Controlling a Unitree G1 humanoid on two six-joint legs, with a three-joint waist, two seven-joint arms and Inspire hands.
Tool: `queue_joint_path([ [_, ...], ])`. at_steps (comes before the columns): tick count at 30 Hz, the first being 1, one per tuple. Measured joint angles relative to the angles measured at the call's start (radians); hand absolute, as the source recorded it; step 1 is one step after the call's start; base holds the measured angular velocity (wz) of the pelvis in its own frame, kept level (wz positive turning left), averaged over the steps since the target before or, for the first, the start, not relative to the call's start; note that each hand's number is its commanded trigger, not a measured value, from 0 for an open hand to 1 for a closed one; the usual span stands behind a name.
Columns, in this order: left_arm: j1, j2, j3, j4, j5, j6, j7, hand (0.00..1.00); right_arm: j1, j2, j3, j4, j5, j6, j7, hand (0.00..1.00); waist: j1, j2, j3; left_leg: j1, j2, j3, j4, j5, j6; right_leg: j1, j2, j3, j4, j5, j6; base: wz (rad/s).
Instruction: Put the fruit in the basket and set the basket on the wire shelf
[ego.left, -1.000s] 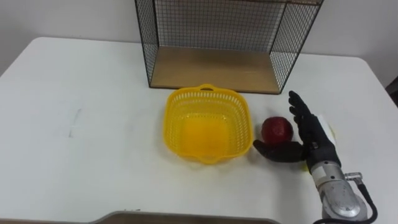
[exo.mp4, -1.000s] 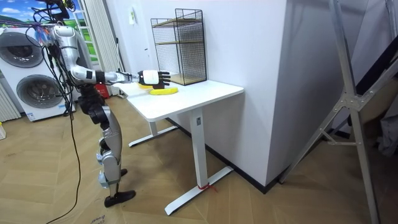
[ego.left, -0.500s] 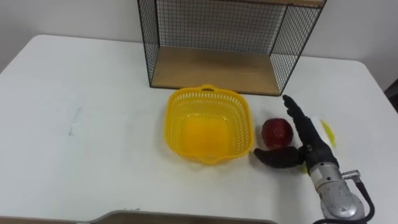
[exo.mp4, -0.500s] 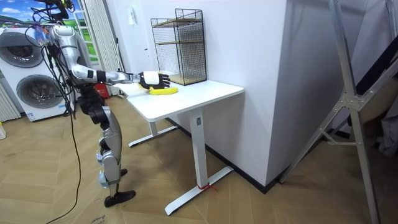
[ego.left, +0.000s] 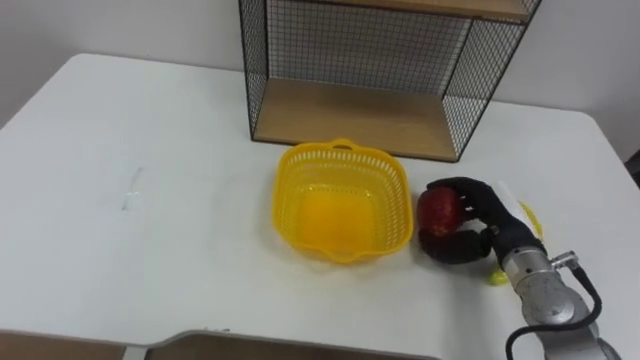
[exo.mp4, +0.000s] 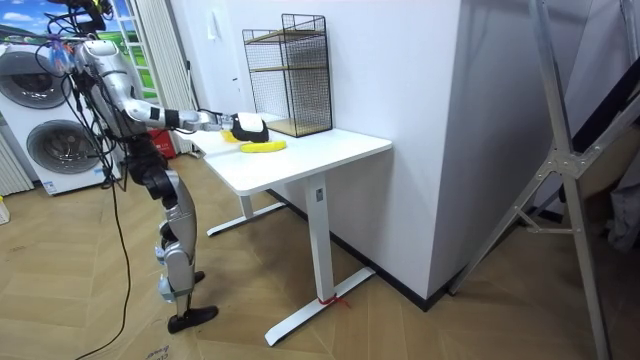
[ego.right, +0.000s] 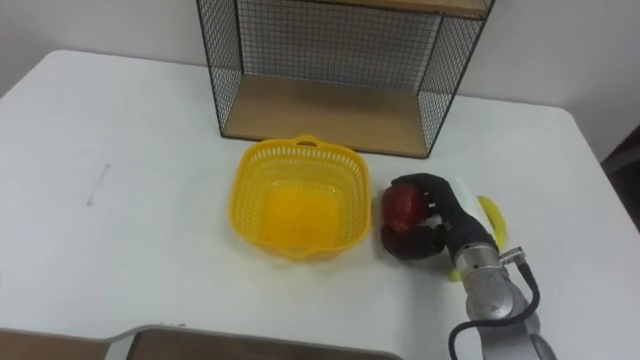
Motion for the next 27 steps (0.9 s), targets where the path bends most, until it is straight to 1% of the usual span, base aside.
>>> queue_joint_path([
  [3,-0.001,0.000,0.000,0.000,0.000,0.008,0.000,0.00,0.000,0.005,0.000,0.001,0.001,-0.001,0.003,1.00,-0.001,0.000,-0.0007,-0.001,0.000,0.000,0.000,0.000,-0.001,-0.002,0.000,0.000,0.000,0.000,0.000,-0.01],
  [7,-0.008,0.006,0.000,0.002,0.000,0.008,0.001,0.00,0.001,0.006,0.007,0.001,0.018,0.007,0.012,1.00,0.001,-0.007,-0.0053,-0.001,0.000,0.004,-0.002,-0.001,-0.001,-0.002,0.000,0.004,0.001,0.000,0.000,-0.02],
  [8,-0.008,0.008,0.001,0.002,0.000,0.008,0.002,0.00,0.003,0.008,0.007,0.000,0.032,0.010,0.012,1.00,0.001,-0.008,-0.0071,0.000,0.000,0.004,-0.002,-0.001,-0.001,-0.001,0.000,0.004,0.001,0.000,0.000,0.00],
  [15,-0.004,0.011,0.005,-0.001,0.002,0.007,0.006,0.00,0.009,0.016,0.006,-0.016,0.139,0.027,0.036,1.00,-0.001,-0.005,-0.0098,0.002,0.000,0.005,0.000,0.000,-0.001,0.002,0.000,0.006,0.001,0.001,-0.001,0.00],
  [17,-0.004,0.011,0.005,-0.001,0.001,0.007,0.004,0.00,0.013,0.026,0.006,-0.044,0.194,0.029,0.051,1.00,-0.002,0.001,-0.0110,0.007,0.000,0.008,-0.001,0.000,-0.001,0.005,0.000,0.009,0.001,0.001,-0.001,-0.02],
  [19,-0.003,0.011,0.005,-0.001,0.001,0.006,0.006,0.00,0.023,0.030,0.006,-0.074,0.272,0.030,0.055,1.00,0.001,0.008,-0.0096,0.013,0.001,0.012,-0.003,0.000,-0.001,0.007,0.000,0.010,0.001,0.001,-0.001,-0.06],
  [21,-0.001,0.011,0.003,-0.001,0.000,0.006,0.006,0.00,0.043,0.030,0.006,-0.129,0.418,0.030,0.055,1.00,0.002,0.015,-0.0068,0.015,0.002,0.018,-0.005,0.000,-0.001,0.005,0.001,0.015,0.001,0.001,-0.001,-0.07],
  [25,0.012,0.010,0.004,-0.001,0.002,0.006,0.007,0.00,0.044,0.030,0.005,-0.154,0.587,0.030,0.054,1.00,0.000,0.018,-0.0049,0.015,0.003,0.019,-0.003,0.000,-0.001,0.006,0.001,0.016,0.001,0.001,-0.001,0.00],
  [27,0.018,0.008,0.004,-0.001,0.003,0.006,0.007,0.00,0.044,0.030,0.005,-0.154,0.634,0.030,0.055,1.00,-0.002,0.019,-0.0042,0.015,0.003,0.021,-0.001,-0.001,-0.001,0.006,0.001,0.018,0.001,0.001,-0.001,0.00],
])
